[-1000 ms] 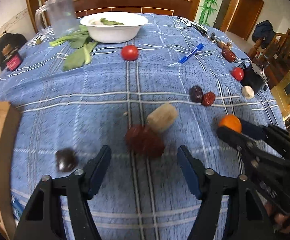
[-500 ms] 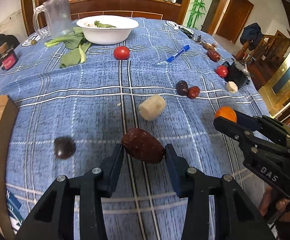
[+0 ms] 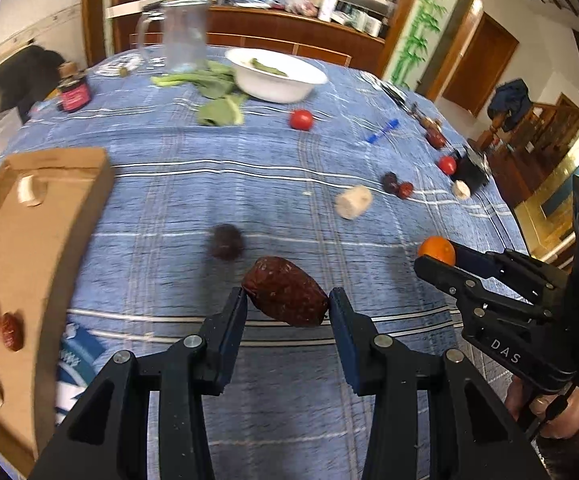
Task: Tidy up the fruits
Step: 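Grasp a red date with the left gripper while the right gripper grasps a mandarin, then carry the red date and mandarin into the tray and open both grippers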
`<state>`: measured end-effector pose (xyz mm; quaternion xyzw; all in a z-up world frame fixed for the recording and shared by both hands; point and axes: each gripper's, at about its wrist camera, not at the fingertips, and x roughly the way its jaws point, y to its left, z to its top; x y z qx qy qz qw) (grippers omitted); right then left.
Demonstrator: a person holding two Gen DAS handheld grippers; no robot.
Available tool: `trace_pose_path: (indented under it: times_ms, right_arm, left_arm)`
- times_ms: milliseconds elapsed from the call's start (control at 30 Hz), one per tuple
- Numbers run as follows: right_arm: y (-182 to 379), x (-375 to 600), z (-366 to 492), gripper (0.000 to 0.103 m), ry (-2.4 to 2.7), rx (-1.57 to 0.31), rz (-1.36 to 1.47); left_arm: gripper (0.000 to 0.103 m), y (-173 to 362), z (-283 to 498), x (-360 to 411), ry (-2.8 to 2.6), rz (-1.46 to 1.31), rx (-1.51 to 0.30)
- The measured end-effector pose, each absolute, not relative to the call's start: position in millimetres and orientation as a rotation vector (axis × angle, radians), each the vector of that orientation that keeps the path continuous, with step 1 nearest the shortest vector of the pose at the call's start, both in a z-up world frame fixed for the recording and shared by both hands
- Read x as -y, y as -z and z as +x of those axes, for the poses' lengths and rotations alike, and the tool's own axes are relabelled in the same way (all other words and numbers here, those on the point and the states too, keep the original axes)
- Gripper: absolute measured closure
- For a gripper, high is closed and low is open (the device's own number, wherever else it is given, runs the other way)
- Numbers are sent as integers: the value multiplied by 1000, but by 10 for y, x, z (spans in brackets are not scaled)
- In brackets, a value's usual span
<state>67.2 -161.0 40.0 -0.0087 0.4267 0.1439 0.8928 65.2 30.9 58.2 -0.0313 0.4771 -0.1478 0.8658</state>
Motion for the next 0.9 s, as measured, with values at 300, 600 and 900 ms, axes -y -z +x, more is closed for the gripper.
trace_pose_path:
  times_ms: [300,600,900]
  right_arm:
    - [-578,835,818,67,-405,-859,-68]
    - [-675,-25,1064,66,-521,-851,-109]
    - [-713,-882,1334,66,-608,-836,-182]
  left_arm:
    - [62,-730,590,-1080,209,-148,-964]
    - [62,-759,648,-1855,96,-190,-948]
    - [62,-677,855,-2597,-12,-194,-963]
